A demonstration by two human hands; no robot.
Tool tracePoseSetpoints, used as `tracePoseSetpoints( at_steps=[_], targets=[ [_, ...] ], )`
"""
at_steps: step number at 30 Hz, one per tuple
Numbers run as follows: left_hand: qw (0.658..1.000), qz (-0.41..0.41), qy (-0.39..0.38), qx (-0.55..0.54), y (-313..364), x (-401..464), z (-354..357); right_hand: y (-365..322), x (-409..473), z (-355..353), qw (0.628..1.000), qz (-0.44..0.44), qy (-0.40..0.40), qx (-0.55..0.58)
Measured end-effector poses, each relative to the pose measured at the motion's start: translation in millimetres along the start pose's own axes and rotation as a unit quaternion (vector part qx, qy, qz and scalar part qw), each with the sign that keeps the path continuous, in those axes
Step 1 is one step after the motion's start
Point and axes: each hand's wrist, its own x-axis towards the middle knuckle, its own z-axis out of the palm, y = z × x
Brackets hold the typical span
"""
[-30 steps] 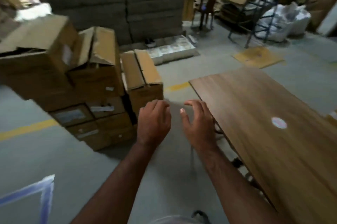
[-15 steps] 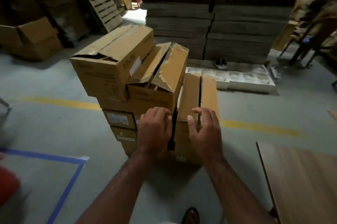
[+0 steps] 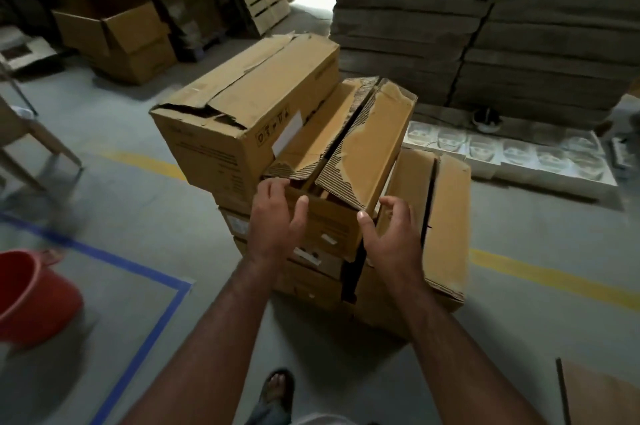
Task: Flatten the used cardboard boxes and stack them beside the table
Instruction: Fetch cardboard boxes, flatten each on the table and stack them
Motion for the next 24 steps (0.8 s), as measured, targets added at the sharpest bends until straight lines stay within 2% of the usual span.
tracePoseSetpoints(
  at_steps=[4, 7, 9, 12, 15, 17, 19, 22, 24],
  targets=[
    [0.987, -0.144, -0.068, -0.017, -24.1, 52.9, 9.2, -2.2, 35.0, 31.1, 0.994, 0.1, -0.039, -0.021],
    [0.957, -0.255, -0.137, -0.032, -40.5, 83.4, 23.0, 1.4, 59.2, 54.5, 0.982, 0.185, -0.045, -0.009],
    [0.943, -0.279, -0.165, -0.073, -47.8, 94.3, 34.8, 6.4, 73.5, 68.7, 0.97, 0.237, -0.042, 0.0],
    [0.942, -0.29, -0.144, -0.084, -61.4, 100.6, 51.8, 22.6, 88.6, 90.1, 0.947, 0.316, -0.053, 0.017],
    [0.948, -0.286, -0.127, -0.05, -76.0, 101.5, 64.1, 42.8, 93.6, 102.7, 0.914, 0.383, -0.044, 0.125],
    [0.941, -0.299, -0.151, -0.058, -81.0, 106.7, 68.3, 49.1, 93.4, 104.2, 0.887, 0.409, -0.036, 0.212],
    [0.913, -0.344, -0.182, -0.124, -82.5, 114.9, 69.8, 52.0, 91.2, 104.5, 0.857, 0.422, -0.019, 0.295],
    [0.839, -0.425, -0.165, -0.298, -91.7, 128.7, 72.0, 51.8, 85.8, 109.4, 0.83, 0.415, -0.008, 0.374],
    [0.824, -0.434, -0.148, -0.333, -103.2, 132.5, 79.0, 48.1, 84.0, 113.2, 0.829, 0.392, -0.01, 0.398]
  ],
)
